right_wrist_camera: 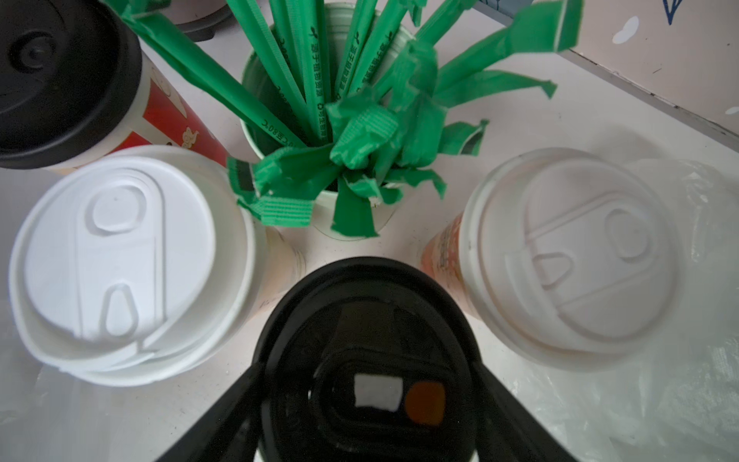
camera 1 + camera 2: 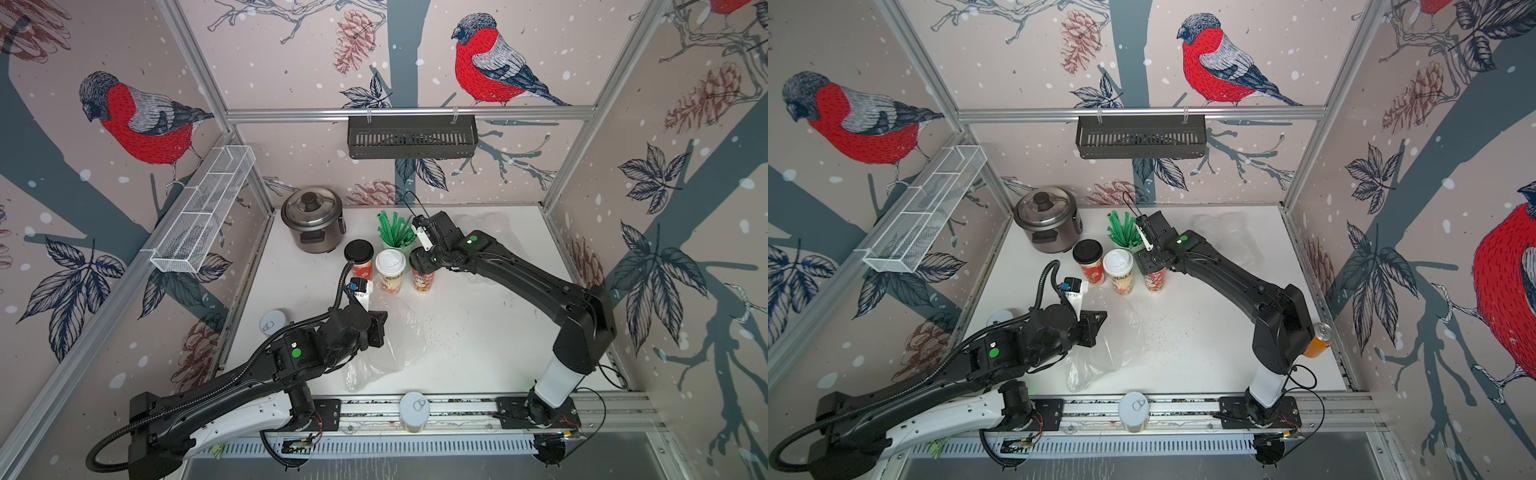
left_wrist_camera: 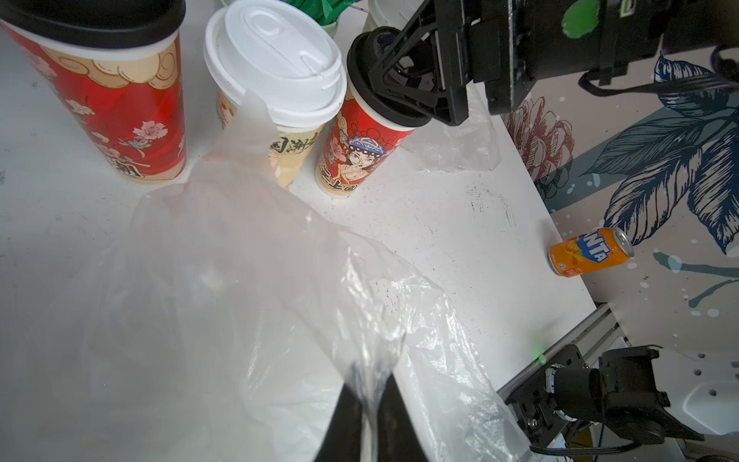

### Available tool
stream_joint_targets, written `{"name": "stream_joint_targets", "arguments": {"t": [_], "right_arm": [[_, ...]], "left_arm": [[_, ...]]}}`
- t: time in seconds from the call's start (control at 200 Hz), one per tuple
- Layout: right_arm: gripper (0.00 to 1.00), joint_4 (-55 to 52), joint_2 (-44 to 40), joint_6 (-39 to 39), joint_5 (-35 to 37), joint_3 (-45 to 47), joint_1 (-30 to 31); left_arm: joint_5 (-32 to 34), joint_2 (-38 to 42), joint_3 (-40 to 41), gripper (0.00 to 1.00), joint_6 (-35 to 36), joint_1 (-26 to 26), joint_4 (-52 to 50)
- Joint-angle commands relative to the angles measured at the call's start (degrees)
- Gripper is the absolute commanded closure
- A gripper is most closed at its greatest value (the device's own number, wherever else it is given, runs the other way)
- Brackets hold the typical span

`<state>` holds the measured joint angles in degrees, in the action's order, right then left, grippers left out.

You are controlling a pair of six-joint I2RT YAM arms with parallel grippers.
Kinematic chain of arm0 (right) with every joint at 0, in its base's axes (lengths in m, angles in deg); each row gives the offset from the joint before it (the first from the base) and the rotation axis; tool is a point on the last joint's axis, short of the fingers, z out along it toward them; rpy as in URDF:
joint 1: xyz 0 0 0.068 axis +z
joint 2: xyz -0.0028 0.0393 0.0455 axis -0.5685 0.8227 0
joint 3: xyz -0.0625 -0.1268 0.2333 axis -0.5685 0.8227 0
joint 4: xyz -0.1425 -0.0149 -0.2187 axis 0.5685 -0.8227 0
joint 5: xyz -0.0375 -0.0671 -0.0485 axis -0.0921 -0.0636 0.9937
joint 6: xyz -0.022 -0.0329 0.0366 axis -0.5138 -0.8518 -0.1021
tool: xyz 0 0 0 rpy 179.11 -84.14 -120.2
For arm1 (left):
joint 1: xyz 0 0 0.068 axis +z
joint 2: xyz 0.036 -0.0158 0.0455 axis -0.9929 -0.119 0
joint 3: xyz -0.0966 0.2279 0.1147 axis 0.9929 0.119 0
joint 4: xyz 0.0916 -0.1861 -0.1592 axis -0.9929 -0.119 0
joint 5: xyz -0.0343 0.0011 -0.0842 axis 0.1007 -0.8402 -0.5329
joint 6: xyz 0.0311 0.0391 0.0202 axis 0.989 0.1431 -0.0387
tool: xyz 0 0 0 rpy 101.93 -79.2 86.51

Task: Pack milk tea into plastic carrier bags
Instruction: Pick up the milk tea cup at the center of the board.

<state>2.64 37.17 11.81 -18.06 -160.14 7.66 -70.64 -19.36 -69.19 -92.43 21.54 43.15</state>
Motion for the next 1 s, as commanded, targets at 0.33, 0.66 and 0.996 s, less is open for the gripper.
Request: {"name": "stream_joint_targets", "arguments": {"t": [0.33,0.66,0.996], "right_arm": [[0.3,-0.7,-2.7,1.3,0.6,-0.1,0.1],[0.3,-1.4,-14.8,3.0,-2.0,2.0,-0.8],[0.3,-1.4,-32.3,6.7,-4.5,2.8,-0.8]], "left_arm": [[1.0,0.2,0.2,0.91,-1.1,0.1,2.0],[0.2,-1.8,-0.5,0.91,0.3,0.1,6.2],[-0.5,-6.1,-2.1,0.93,2.4,0.1,11.9]]}}
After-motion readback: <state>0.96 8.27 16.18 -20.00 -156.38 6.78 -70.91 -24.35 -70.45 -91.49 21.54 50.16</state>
